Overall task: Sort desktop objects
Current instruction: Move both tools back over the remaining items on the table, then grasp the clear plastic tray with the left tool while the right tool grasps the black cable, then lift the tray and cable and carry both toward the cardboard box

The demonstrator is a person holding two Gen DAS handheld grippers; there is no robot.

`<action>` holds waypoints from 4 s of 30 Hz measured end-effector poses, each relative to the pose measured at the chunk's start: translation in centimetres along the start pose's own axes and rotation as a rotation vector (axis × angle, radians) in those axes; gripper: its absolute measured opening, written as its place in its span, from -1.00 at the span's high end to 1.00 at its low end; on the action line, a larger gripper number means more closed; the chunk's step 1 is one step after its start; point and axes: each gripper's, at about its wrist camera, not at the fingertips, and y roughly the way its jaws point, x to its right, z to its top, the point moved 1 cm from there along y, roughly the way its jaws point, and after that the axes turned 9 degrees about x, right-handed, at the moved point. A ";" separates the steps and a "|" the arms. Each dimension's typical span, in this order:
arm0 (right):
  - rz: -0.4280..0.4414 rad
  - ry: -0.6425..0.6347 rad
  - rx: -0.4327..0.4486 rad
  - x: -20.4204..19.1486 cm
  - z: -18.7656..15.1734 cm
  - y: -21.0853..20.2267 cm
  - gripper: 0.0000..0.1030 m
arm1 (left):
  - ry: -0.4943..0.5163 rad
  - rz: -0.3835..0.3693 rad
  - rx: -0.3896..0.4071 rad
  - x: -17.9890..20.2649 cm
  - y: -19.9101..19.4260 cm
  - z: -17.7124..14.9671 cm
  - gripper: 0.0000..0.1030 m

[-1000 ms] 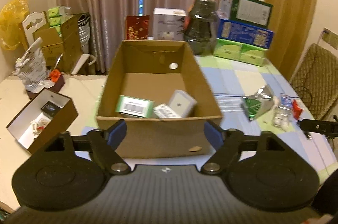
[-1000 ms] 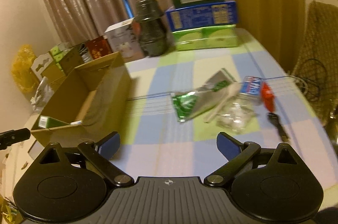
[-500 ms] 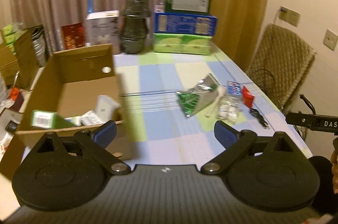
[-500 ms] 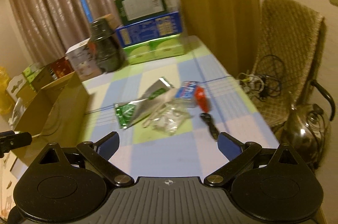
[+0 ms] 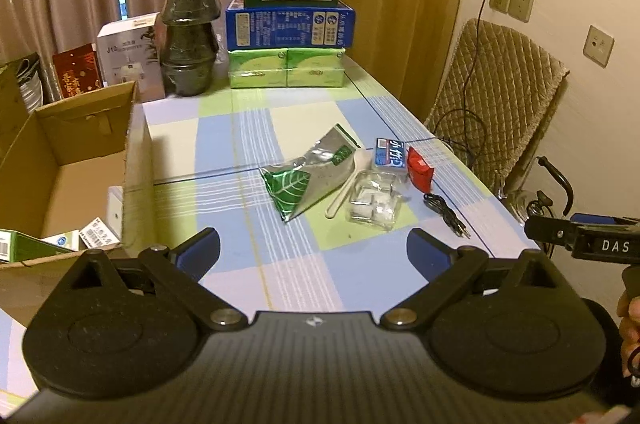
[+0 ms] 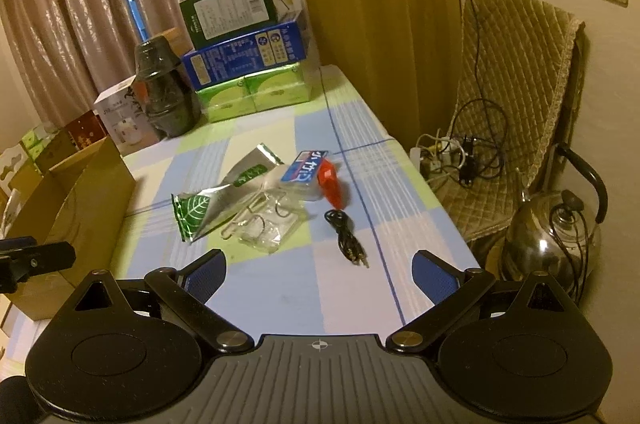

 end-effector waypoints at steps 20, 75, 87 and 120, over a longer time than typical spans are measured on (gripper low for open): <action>-0.004 -0.029 -0.046 1.3 -1.4 1.4 -0.88 | 0.015 -0.025 -0.053 1.3 2.1 -0.9 -0.90; 0.090 -0.317 -0.371 2.5 -1.1 19.5 0.46 | 0.192 -0.223 -0.150 4.9 24.2 -2.7 0.17; 0.090 -0.364 -0.375 0.8 -1.1 18.9 0.68 | 0.142 -0.181 -0.193 4.5 22.4 -3.3 0.51; 0.102 -0.307 -0.379 -4.6 -4.2 17.7 0.60 | 0.015 -0.126 -0.193 -1.0 15.1 -7.8 0.25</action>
